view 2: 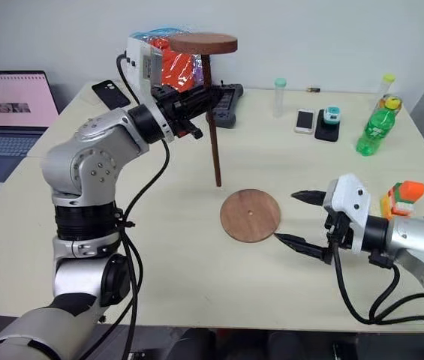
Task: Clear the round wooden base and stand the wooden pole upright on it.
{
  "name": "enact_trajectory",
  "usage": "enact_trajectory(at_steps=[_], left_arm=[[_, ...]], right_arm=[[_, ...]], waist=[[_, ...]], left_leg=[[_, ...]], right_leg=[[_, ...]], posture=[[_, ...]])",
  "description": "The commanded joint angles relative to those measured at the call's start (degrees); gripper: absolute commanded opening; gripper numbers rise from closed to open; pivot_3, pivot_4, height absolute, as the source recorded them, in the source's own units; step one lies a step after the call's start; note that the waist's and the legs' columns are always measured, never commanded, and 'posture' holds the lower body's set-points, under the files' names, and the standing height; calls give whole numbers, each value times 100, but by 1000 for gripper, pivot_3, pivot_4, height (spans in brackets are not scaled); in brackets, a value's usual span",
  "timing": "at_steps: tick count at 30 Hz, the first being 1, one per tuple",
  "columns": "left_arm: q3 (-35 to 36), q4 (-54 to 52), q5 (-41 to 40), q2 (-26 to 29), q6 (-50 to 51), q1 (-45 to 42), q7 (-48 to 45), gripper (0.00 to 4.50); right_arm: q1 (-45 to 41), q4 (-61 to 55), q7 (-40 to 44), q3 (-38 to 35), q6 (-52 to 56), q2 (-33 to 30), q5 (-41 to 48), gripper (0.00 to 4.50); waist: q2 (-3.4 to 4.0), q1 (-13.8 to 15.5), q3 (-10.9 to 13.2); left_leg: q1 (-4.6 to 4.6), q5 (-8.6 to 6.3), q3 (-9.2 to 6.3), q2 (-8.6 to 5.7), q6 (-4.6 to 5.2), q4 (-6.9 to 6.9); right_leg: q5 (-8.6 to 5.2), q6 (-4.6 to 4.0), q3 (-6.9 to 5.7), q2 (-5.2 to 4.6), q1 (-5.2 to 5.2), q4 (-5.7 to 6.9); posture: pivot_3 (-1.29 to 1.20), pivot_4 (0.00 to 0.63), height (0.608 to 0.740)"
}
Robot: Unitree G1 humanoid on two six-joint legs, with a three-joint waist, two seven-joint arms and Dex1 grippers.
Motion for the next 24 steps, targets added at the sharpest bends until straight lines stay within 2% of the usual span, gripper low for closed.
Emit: enact_trajectory(at_steps=[1,6,10,13,24], left_arm=[[-250,-248,-143,-258,-712,278,-275,256],[-765,-393,109,-298,-1516,868,-609,256],[-993,-347,144,-304,-1813,1187,-771,256],[-1090,-295,150,-373,-1935,1280,-764,256],[-1304,154,282,-577,-2337,1347,-723,256]], right_arm=[[148,-488,-819,-159,366,198,-4,4500],[405,-931,-1309,44,535,413,-34,4500],[563,-1099,-1260,222,171,414,-295,4500],[665,-1077,-1252,287,62,435,-364,4500],[908,-1143,-1217,-50,157,469,248,4500]], waist=[[1,-2,-3],[1,-9,-3],[1,-6,-3],[1,-4,-3],[0,-1,-4]], left_leg=[[0,0,0,-2,0,0],[21,0,-1,-2,1,-5],[27,0,1,-2,1,-8],[27,-1,0,-4,2,-7],[31,-12,0,-6,23,-7]], right_leg=[[1,0,1,3,0,0],[0,1,1,11,21,-4],[0,1,0,14,25,-6],[0,1,0,14,28,-7],[0,1,-2,14,31,-8]], posture=[[0,150,740],[0,150,740],[0,150,740],[0,150,740],[0,150,740]])
